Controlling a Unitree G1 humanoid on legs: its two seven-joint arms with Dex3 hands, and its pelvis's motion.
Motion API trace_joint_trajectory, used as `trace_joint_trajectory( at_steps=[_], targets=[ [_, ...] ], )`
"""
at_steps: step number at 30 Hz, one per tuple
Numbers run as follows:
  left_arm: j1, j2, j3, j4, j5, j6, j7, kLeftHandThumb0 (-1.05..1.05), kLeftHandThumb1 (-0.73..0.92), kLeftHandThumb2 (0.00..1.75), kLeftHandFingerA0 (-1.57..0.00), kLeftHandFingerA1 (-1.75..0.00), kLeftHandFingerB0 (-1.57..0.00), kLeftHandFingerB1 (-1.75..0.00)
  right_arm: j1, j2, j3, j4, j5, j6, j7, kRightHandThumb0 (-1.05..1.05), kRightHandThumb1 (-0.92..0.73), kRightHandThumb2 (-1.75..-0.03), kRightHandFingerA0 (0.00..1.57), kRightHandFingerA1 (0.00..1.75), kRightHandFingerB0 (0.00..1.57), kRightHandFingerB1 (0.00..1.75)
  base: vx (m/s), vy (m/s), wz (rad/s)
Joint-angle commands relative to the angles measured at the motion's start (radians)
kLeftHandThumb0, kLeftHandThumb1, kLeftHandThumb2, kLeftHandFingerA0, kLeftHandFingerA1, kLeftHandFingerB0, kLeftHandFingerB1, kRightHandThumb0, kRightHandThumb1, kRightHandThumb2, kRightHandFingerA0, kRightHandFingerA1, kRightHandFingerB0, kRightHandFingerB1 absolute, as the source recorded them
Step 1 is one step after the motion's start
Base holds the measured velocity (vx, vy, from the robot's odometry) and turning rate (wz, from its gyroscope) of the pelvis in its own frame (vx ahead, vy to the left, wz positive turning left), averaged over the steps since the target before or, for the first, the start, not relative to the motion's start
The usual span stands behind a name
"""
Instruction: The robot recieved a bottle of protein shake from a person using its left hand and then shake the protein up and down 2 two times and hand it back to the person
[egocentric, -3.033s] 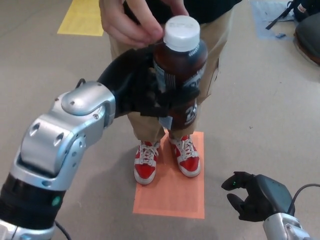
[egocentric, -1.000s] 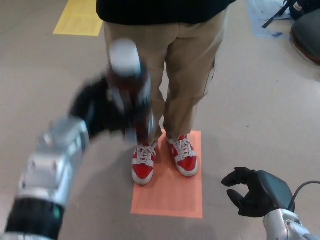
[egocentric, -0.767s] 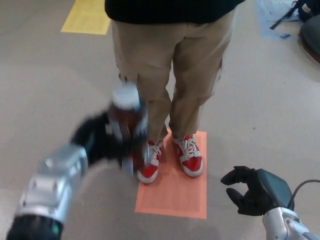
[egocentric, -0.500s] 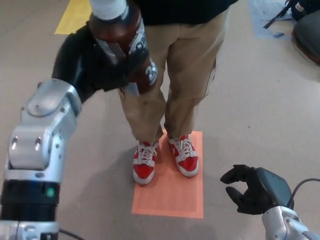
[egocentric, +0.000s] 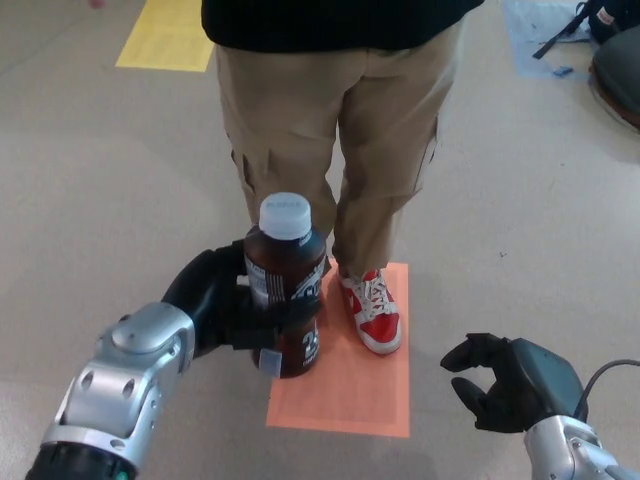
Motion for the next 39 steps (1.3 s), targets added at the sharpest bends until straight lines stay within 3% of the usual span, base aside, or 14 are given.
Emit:
trace_joint_trajectory(
  at_steps=[1,7,9,21,24,25,30,39],
  targets=[
    [0.016,0.011,0.02,-0.083,-0.009,0.007,-0.021,-0.22,0.74,0.76,-0.83,-1.46,-0.73,-1.05,0.047,-0.004,-0.01,0.006,0.011,-0.004,0.006,-0.47,-0.73,-0.75,0.88,0.79,0.82,0.53,0.0,0.0,0.0],
    [-0.037,0.003,0.066,-0.16,-0.029,0.05,0.0,-0.19,0.8,0.69,-0.81,-1.48,-0.74,-1.01,0.037,-0.017,0.0,0.005,-0.006,-0.005,-0.005,-0.47,-0.73,-0.72,0.96,0.83,0.82,0.53,0.0,0.0,0.0],
    [-0.071,0.006,0.089,-0.193,-0.043,0.083,-0.002,-0.24,0.79,0.68,-0.74,-1.54,-0.71,-1.04,0.035,-0.021,0.009,0.005,-0.016,0.001,-0.012,-0.47,-0.73,-0.72,0.92,0.83,0.8,0.54,0.0,0.0,0.0],
    [-0.22,0.041,0.171,-0.301,-0.068,0.235,0.013,-0.2,0.85,0.68,-0.73,-1.57,-0.68,-1.11,0.063,-0.015,0.007,0.005,-0.005,-0.023,-0.004,-0.45,-0.71,-0.75,0.92,0.83,0.82,0.57,0.0,0.0,0.0],
    [-0.245,0.048,0.187,-0.327,-0.082,0.266,0.011,-0.15,0.87,0.68,-0.7,-1.6,-0.62,-1.16,0.07,-0.012,0.007,0.006,-0.005,-0.016,-0.004,-0.42,-0.7,-0.75,0.91,0.96,0.82,0.55,0.0,0.0,0.0],
    [-0.258,0.054,0.193,-0.332,-0.084,0.275,0.01,-0.16,0.85,0.67,-0.72,-1.6,-0.67,-1.16,0.069,-0.012,0.01,0.006,-0.008,-0.009,-0.004,-0.42,-0.7,-0.75,0.91,0.98,0.83,0.56,0.0,0.0,0.0],
    [-0.294,0.069,0.214,-0.351,-0.101,0.304,0.008,-0.16,0.85,0.66,-0.7,-1.61,-0.62,-1.14,0.074,-0.011,0.006,0.007,-0.003,-0.017,-0.004,-0.44,-0.7,-0.74,0.94,0.9,0.83,0.56,0.0,0.0,0.0],
    [-0.295,0.061,0.21,-0.385,-0.103,0.344,0.02,-0.15,0.84,0.65,-0.7,-1.58,-0.66,-1.1,0.079,-0.011,0.004,0.006,-0.004,-0.018,-0.004,-0.41,-0.68,-0.77,0.93,0.94,0.83,0.55,0.0,0.0,0.0]
  ],
)
